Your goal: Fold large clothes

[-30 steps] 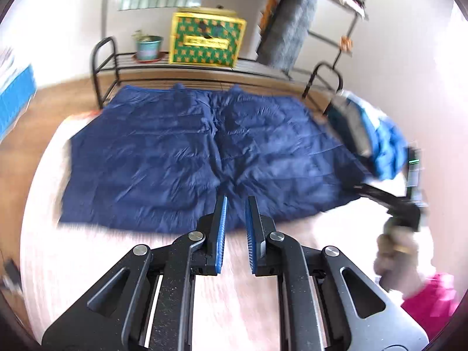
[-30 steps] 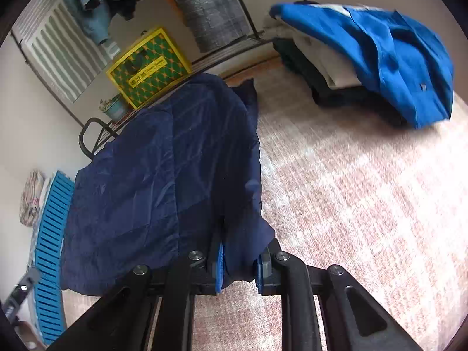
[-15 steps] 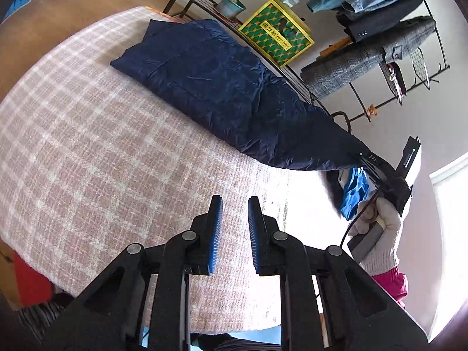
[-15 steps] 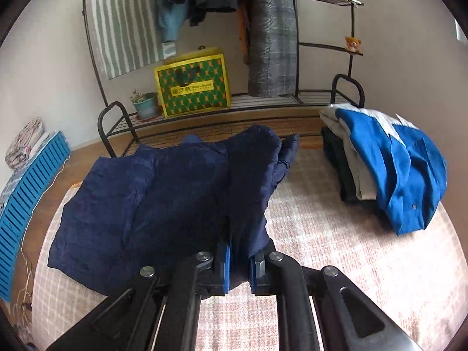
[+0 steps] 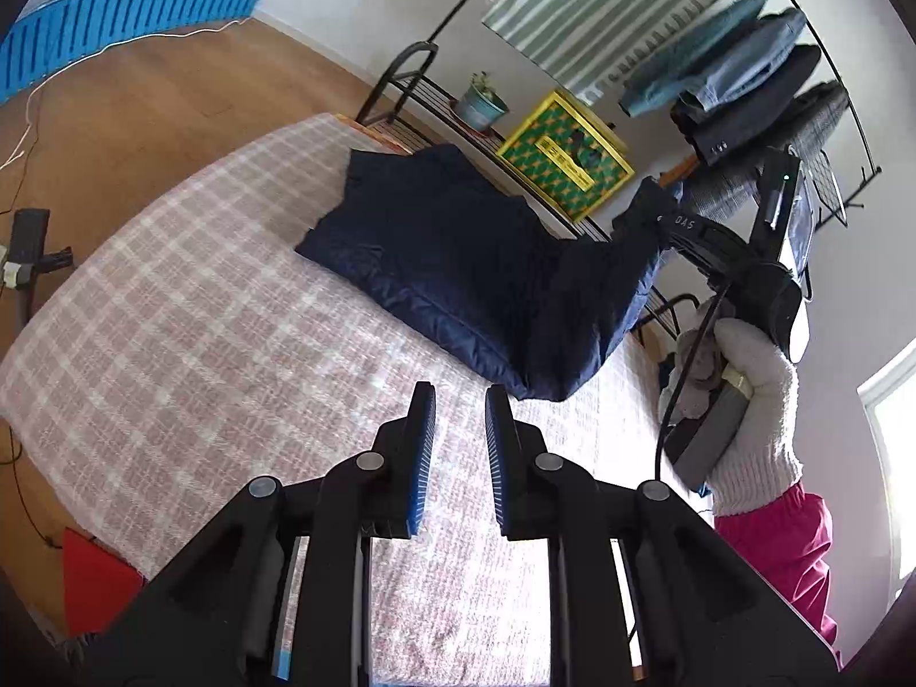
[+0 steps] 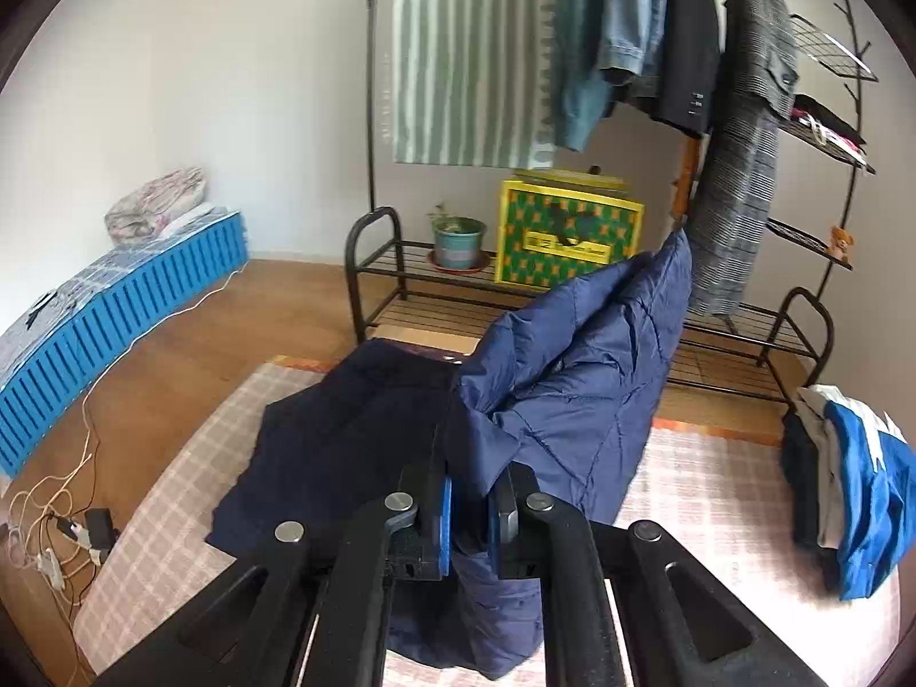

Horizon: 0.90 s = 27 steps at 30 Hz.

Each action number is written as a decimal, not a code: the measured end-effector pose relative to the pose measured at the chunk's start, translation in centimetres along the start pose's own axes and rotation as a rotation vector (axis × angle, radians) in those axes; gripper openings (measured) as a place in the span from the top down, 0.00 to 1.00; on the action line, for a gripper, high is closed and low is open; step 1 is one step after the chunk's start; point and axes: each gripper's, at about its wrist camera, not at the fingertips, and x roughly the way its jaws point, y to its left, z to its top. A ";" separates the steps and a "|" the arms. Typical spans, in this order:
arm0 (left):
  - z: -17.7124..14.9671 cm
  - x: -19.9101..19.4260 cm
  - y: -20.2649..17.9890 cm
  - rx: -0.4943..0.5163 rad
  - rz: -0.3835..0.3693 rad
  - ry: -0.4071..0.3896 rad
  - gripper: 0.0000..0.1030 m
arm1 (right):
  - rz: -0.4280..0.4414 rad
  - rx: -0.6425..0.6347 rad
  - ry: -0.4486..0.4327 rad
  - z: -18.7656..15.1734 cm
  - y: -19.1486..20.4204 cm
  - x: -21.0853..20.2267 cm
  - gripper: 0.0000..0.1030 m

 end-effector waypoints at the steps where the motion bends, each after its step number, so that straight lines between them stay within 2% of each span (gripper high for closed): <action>1: 0.3 -0.4 0.8 -0.016 0.008 -0.014 0.85 | 0.020 -0.025 0.002 0.1 1.9 0.8 0.94; 7: 1.5 -2.2 3.7 -0.077 0.044 -0.072 0.85 | 0.172 -0.116 0.069 -2.1 11.2 6.9 0.95; 12: 1.9 -2.4 4.6 -0.111 0.045 -0.077 0.85 | 0.272 -0.184 0.232 -6.7 17.9 13.9 0.96; 14: 2.0 -2.4 4.4 -0.110 0.041 -0.078 0.85 | 0.258 -0.230 0.270 -8.4 19.7 15.9 0.95; 18: 2.0 -2.4 3.9 -0.095 0.044 -0.082 0.85 | 0.273 -0.234 0.296 -9.7 20.1 17.2 0.95; 23: 2.2 -2.6 4.2 -0.112 0.042 -0.091 0.85 | 0.376 -0.183 0.304 -9.4 18.1 16.7 0.93; 25: 2.2 -2.6 4.1 -0.106 0.044 -0.096 0.85 | 0.426 -0.154 0.315 -9.1 17.6 16.1 0.86; 27: 2.2 -2.6 4.1 -0.103 0.050 -0.096 0.85 | 0.500 -0.105 0.320 -8.8 16.6 14.9 0.70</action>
